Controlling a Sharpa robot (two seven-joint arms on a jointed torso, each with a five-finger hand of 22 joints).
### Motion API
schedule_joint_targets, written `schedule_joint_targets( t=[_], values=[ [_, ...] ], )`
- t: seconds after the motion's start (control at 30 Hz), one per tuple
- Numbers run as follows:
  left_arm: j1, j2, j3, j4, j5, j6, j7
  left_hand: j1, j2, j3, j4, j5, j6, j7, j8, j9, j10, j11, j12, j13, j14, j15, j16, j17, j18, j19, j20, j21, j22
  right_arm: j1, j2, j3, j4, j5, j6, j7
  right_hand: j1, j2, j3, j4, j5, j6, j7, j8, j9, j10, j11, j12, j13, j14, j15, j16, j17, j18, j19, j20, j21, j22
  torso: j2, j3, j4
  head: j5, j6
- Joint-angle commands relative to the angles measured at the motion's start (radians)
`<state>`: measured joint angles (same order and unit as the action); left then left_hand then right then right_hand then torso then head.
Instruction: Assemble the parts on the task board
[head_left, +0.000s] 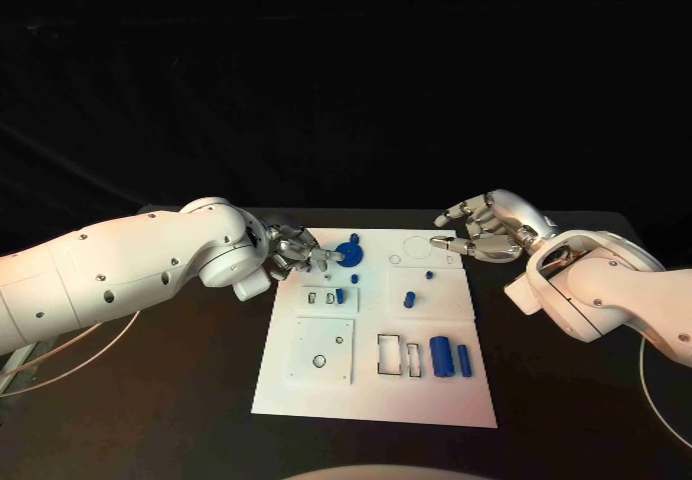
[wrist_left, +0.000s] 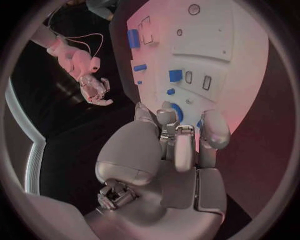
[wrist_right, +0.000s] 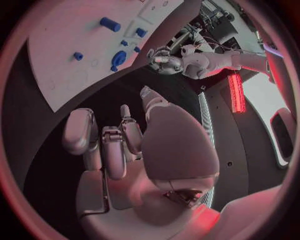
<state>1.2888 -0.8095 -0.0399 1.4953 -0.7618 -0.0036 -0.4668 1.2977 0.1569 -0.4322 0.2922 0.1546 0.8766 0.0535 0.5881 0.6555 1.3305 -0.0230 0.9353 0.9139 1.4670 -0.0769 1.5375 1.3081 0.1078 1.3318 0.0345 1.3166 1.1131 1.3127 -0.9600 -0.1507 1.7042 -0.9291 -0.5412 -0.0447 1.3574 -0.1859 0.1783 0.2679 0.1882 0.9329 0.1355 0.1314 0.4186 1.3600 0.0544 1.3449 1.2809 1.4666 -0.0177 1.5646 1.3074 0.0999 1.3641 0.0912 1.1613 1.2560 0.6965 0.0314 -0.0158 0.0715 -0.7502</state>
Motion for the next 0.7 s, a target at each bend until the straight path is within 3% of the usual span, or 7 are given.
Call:
schedule_joint_targets(
  t=[0.03,0.1,0.17,0.33,0.57,0.7],
  values=[
    [0.006,0.026,0.0,-0.008,-0.095,0.108,-0.149,0.009,0.017,-0.03,0.0,0.018,-0.032,0.007,0.008,0.019,-0.057,0.008,-0.067,-0.061,0.073,0.003,-0.055,0.143,-0.046,0.08,0.003,0.086,0.15,0.001,0.0,0.0,-0.011,0.015,0.017,-0.001,-0.003,-0.008,0.001,0.007,0.005,0.006,-0.002,0.005,0.001,-0.006,-0.001,-0.007,-0.001,0.095,0.002,-0.006,0.227,0.003,-0.009,-0.001,-0.005,-0.003,-0.005,0.0037,0.0002,-0.004,-0.002],
    [0.01,0.042,-0.001,-0.016,-0.099,0.13,-0.166,0.012,0.028,-0.03,0.0,0.024,-0.045,0.01,0.012,0.028,-0.074,0.01,-0.081,-0.075,0.066,0.004,-0.075,0.119,-0.046,0.083,0.004,0.089,0.154,0.002,0.0,0.0,-0.018,0.013,0.018,-0.006,-0.003,-0.009,0.001,0.008,0.009,0.006,-0.003,0.005,0.002,-0.006,-0.002,-0.007,-0.002,0.095,0.001,-0.006,0.227,0.003,-0.009,-0.001,-0.006,-0.003,-0.005,0.0045,-0.0005,-0.003,-0.004],
    [0.013,0.055,-0.003,-0.022,-0.102,0.147,-0.176,0.027,0.05,-0.027,-0.001,0.056,-0.057,0.01,0.017,0.038,-0.08,0.011,-0.074,-0.07,0.067,0.004,-0.077,0.118,-0.047,0.09,0.005,0.097,0.167,0.002,0.0,0.0,-0.022,0.009,0.019,-0.01,-0.002,-0.009,0.0,0.009,0.011,0.007,-0.003,0.006,0.003,-0.007,-0.002,-0.008,-0.002,0.095,0.001,-0.006,0.225,0.004,-0.01,-0.001,-0.007,-0.004,-0.005,0.0043,-0.0007,-0.001,-0.005],
    [0.021,0.079,-0.012,-0.033,-0.103,0.184,-0.192,0.053,0.066,-0.029,-0.002,0.117,-0.068,0.009,0.021,0.05,-0.063,0.009,-0.02,-0.024,0.081,0.002,-0.044,0.161,-0.057,0.118,0.003,0.128,0.22,0.003,-0.001,0.0,-0.03,0.002,0.022,-0.02,0.002,-0.012,0.001,0.011,0.028,0.007,-0.004,0.008,0.005,-0.008,-0.003,-0.01,-0.005,0.094,0.0,-0.007,0.223,0.004,-0.01,-0.002,-0.01,-0.005,-0.004,0.0043,-0.0005,-0.002,-0.008],
    [0.031,0.109,-0.024,-0.048,-0.107,0.234,-0.206,0.039,0.061,-0.032,0.0,0.109,-0.077,0.012,0.016,0.051,-0.061,0.012,0.001,-0.007,0.089,0.004,-0.018,0.193,-0.066,0.138,0.004,0.152,0.263,0.003,-0.002,0.0,-0.039,-0.006,0.025,-0.035,0.002,-0.013,0.001,0.011,0.032,0.007,-0.004,0.008,0.006,-0.009,-0.003,-0.012,-0.007,0.094,0.0,-0.007,0.223,0.004,-0.01,-0.002,-0.011,-0.005,-0.002,0.0034,0.003,-0.005,-0.016],
    [0.034,0.123,-0.029,-0.059,-0.114,0.248,-0.211,0.027,0.062,-0.032,0.0,0.1,-0.08,0.014,0.013,0.051,-0.063,0.013,0.008,-0.002,0.09,0.006,-0.013,0.2,-0.067,0.14,0.006,0.155,0.27,0.003,-0.002,0.0,-0.042,-0.009,0.025,-0.04,0.002,-0.013,0.001,0.011,0.032,0.007,-0.004,0.008,0.006,-0.009,-0.003,-0.012,-0.007,0.094,0.0,-0.007,0.223,0.004,-0.01,-0.002,-0.011,-0.005,-0.002,0.0035,0.0003,0.0,-0.02]
  ],
)
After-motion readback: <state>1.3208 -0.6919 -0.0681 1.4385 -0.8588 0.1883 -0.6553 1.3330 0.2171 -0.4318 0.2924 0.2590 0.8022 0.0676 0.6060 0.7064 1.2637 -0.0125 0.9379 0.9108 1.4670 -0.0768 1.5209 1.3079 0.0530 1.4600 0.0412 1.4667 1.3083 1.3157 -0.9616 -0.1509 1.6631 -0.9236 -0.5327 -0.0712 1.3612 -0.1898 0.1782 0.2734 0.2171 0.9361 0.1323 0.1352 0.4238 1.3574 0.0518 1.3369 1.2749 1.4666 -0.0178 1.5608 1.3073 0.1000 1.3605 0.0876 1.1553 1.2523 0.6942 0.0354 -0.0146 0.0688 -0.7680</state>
